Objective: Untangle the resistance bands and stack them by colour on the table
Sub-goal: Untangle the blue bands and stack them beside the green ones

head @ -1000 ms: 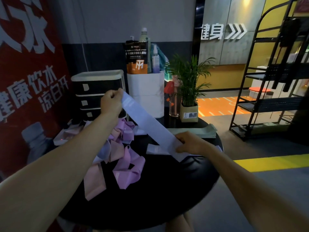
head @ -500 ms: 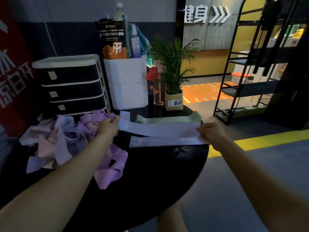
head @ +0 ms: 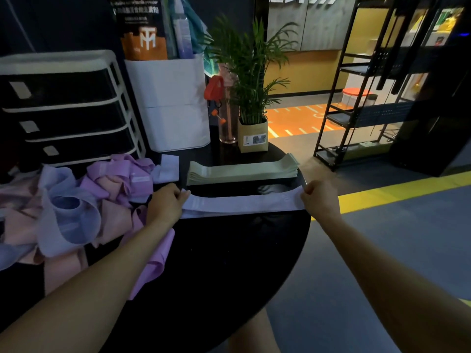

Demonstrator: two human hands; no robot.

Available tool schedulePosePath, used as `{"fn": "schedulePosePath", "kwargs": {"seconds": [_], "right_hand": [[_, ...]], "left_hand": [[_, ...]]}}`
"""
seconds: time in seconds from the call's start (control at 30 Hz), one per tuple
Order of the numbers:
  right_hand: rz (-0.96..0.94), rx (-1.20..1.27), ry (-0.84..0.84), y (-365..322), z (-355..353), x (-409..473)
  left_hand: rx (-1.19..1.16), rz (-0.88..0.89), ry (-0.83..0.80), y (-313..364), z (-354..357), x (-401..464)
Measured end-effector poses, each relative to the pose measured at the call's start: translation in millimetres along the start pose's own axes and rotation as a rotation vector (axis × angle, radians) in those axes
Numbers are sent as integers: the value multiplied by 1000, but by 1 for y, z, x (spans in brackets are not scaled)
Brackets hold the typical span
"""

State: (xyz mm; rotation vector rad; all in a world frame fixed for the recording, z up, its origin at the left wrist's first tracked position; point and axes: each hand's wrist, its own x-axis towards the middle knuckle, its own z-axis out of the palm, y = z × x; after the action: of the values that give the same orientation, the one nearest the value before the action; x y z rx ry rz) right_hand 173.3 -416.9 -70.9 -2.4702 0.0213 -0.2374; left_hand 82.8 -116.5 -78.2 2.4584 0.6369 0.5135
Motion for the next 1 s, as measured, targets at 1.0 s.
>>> {"fn": "schedulePosePath", "kwargs": {"seconds": [1.0], "right_hand": [[-606,-195,-203,-53,69,-55]], "left_hand": [[26,212,-138,-24,4,-37]]}}
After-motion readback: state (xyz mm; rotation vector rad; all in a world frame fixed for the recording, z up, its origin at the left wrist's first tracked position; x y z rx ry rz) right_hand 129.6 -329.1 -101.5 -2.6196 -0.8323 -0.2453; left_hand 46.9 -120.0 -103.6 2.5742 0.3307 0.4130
